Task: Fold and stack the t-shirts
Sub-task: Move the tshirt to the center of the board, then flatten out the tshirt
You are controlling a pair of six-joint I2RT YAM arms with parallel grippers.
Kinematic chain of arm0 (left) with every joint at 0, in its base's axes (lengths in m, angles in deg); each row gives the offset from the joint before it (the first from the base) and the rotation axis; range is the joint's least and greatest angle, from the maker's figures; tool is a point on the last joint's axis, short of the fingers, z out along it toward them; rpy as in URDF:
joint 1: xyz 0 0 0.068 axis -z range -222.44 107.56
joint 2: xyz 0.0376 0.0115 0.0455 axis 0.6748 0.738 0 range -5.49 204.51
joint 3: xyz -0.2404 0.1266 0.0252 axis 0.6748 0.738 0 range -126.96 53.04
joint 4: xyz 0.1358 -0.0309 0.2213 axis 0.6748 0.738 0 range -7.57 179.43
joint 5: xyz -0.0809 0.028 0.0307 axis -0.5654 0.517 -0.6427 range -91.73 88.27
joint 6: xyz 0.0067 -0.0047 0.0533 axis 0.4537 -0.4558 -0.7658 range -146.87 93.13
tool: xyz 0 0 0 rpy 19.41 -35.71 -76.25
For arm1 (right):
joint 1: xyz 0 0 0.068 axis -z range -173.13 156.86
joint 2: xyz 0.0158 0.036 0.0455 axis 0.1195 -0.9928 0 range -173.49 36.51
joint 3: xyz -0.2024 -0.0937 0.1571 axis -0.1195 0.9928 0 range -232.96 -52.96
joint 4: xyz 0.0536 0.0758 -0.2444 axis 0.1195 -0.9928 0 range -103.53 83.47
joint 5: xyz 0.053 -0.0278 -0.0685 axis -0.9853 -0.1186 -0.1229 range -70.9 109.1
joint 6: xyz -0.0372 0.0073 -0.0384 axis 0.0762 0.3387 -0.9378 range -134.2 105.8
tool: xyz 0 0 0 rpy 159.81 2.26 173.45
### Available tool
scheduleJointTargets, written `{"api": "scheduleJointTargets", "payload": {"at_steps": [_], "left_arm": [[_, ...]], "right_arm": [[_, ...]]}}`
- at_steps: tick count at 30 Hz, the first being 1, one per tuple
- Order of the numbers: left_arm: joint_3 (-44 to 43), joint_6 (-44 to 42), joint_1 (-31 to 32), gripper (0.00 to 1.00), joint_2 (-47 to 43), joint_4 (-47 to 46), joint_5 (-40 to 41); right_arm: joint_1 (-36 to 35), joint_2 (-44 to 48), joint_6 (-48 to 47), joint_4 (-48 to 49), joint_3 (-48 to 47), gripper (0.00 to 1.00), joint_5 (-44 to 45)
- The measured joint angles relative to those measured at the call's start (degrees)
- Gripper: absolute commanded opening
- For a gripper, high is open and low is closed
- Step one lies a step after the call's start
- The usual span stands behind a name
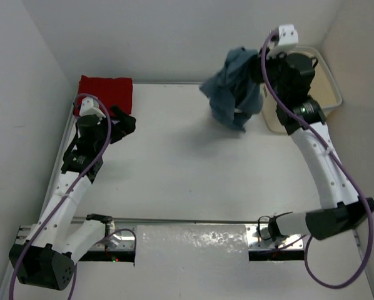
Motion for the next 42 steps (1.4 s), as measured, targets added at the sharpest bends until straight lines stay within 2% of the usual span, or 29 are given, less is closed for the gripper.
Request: {"api": "scheduleJointTargets", "payload": {"at_steps": [1, 2, 3, 4, 8, 11, 16, 21, 26, 34, 42], "left_arm": [[0.3, 1.1, 0.0, 1.00, -0.6, 0.8, -0.6], [0.6, 1.9, 0.0, 1.00, -1.0, 1.5, -1.3], [0.9, 2.6, 0.0, 1.00, -1.3, 1.9, -1.8], [1.3, 3.3, 0.0, 1.00, -1.7, 2.4, -2.0], [6.0, 5.3, 0.0, 1.00, -3.8, 4.2, -2.7], [12.1, 5.9, 0.0, 1.00, -4.2, 3.8, -6.1], [18.8, 6.0, 1.4, 1.00, -1.0, 2.3, -12.5], [17.7, 6.1, 4.6, 1.00, 4.3, -2.9, -13.7], [5.0, 4.7, 10.2, 1.00, 20.5, -5.6, -10.8], [-20.8, 2.1, 16.0, 0.94, 49.7, -8.1, -7.6], [-35.7, 3.5, 19.8, 0.87, 67.7, -6.3, -6.2]], "right_arm": [[0.1, 2.9, 1.2, 0.2, 5.9, 0.36, 0.2], [0.2, 4.5, 1.7, 0.5, 9.8, 0.61, 0.4], [0.4, 7.1, 3.8, 0.0, 17.0, 0.90, 2.1], [0.4, 8.6, 4.5, 0.0, 22.0, 0.99, 3.9], [0.4, 11.8, 9.2, -8.9, 38.2, 0.99, 14.3], [0.6, 15.1, 11.6, -14.5, 45.1, 0.99, 17.9], [0.7, 20.5, 12.7, -18.1, 48.6, 0.99, 17.6], [0.4, 20.7, 11.5, -16.7, 53.2, 0.99, 10.7], [-5.1, 20.8, 10.3, -15.3, 59.1, 0.99, 4.8], [-20.0, 21.0, 11.8, -4.7, 62.7, 0.99, 6.8], [-27.5, 7.6, 14.6, 8.6, 59.1, 0.99, 14.2]]}}
